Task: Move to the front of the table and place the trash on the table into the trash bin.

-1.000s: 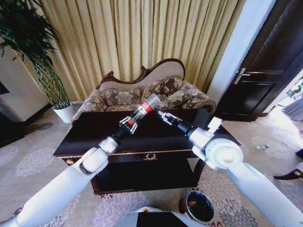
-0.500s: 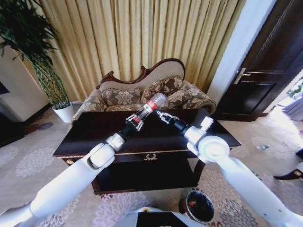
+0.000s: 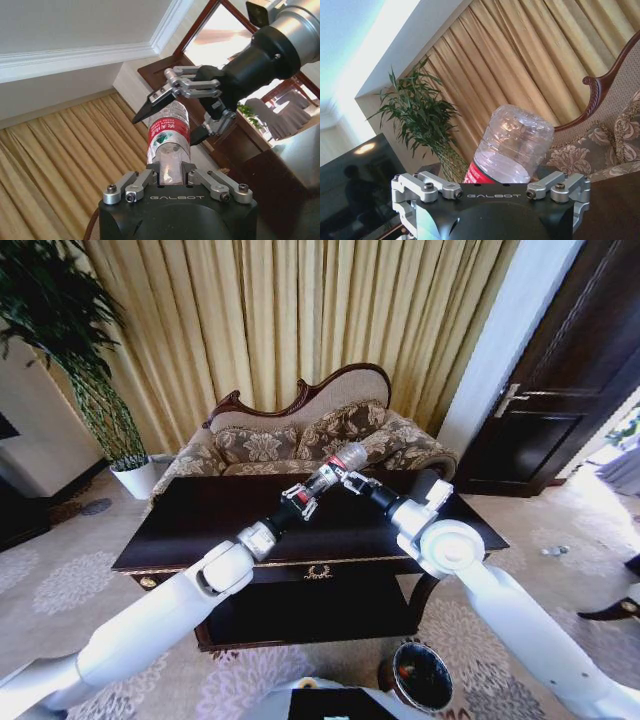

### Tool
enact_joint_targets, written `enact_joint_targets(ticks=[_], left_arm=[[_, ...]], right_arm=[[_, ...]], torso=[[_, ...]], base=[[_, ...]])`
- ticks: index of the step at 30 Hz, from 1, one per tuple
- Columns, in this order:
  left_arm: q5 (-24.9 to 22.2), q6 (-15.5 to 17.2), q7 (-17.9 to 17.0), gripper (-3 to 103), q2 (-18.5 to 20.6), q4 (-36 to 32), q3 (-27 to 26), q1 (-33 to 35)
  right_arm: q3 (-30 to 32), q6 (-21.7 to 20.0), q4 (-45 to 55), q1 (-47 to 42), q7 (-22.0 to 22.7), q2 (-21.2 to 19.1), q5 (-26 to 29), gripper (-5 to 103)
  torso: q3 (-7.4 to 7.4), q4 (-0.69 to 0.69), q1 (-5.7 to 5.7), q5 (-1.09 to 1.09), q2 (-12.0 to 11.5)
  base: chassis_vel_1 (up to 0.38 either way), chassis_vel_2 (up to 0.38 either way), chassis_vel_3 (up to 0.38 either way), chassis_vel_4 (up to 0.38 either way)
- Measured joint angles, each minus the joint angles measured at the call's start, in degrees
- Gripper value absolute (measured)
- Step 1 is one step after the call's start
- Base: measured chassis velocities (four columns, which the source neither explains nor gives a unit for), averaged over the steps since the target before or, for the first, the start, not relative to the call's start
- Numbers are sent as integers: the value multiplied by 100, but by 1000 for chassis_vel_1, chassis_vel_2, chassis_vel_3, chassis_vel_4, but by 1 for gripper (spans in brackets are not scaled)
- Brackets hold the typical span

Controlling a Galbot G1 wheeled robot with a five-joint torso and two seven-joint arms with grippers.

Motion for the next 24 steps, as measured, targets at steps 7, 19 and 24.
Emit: enact_joint_targets(ticks=[7,19,24], left_arm=[[4,-10,-18,21,-40,62,140,-32],[-14,30,-31,20,-30,67,266,-143],[-11,44,-11,19,-51,77,287,-134]], right_arm=[[-95,-34,-5,-69,-60,-123,-182,99],[-291,-89,-123,-13,32,-43,-402,61],[-222,-91,-148,-46,-11,-45,-400,46]], torso=[[0,0,0,-1,0],[0,1,0,0,0],[0,0,0,-1,0]], base=[[0,0,0,0],[0,0,0,0],[0,0,0,0]])
